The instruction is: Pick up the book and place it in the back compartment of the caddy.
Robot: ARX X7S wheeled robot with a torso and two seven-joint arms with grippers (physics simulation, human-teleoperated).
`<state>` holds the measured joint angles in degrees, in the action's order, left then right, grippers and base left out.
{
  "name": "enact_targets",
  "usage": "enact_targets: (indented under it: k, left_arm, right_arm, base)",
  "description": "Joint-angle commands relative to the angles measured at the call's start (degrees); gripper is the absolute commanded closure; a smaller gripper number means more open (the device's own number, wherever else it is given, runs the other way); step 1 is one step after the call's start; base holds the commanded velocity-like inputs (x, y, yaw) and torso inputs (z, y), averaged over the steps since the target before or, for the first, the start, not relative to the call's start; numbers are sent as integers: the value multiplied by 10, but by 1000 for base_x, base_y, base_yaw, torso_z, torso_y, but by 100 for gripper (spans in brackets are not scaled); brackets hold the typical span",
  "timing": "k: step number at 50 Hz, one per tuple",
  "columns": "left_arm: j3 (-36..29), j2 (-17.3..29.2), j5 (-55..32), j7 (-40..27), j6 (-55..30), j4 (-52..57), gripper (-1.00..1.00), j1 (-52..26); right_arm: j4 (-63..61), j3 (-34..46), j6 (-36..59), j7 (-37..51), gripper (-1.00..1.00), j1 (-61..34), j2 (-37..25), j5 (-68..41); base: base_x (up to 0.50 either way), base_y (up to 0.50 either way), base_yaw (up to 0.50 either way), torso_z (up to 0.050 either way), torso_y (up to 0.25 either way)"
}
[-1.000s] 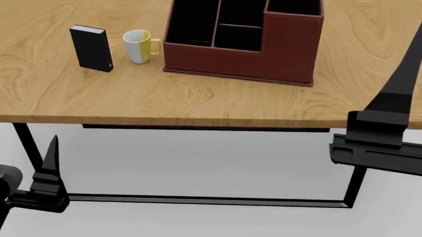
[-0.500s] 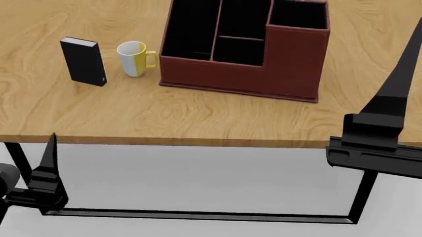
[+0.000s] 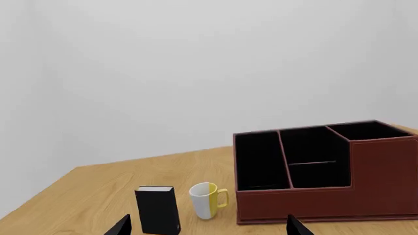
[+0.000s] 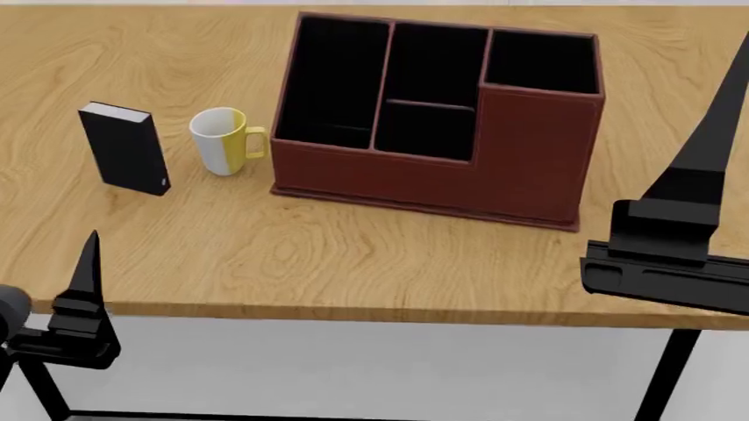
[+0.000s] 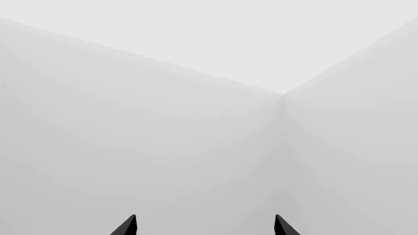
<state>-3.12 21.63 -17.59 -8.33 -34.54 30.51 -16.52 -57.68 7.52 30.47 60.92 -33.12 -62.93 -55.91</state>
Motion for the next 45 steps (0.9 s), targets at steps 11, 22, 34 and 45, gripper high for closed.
enact_targets:
  k: [11,22,34,45]
  left_arm:
    - [-1,2,-5,2,9,-3,-100,3]
    - [-4,4,-5,1,12,-3,-100,2]
    - [-8,7,0,0,20,-8,-100,3]
    - [-8,7,-1,-2,23,-10,-100,5]
  right_arm:
    - [2,4,-13,1,-100,12,-5,8]
    - [3,7,-19,1,-100,17,-6,13]
    - [5,13,-19,1,-100,15,-6,16]
    - [6,15,-23,1,-100,14,-7,16]
  base:
    - [373,-32,0,0,1]
    - [377,-44,0,0,2]
    - [376,-43,0,0,1]
    - [376,-43,0,0,1]
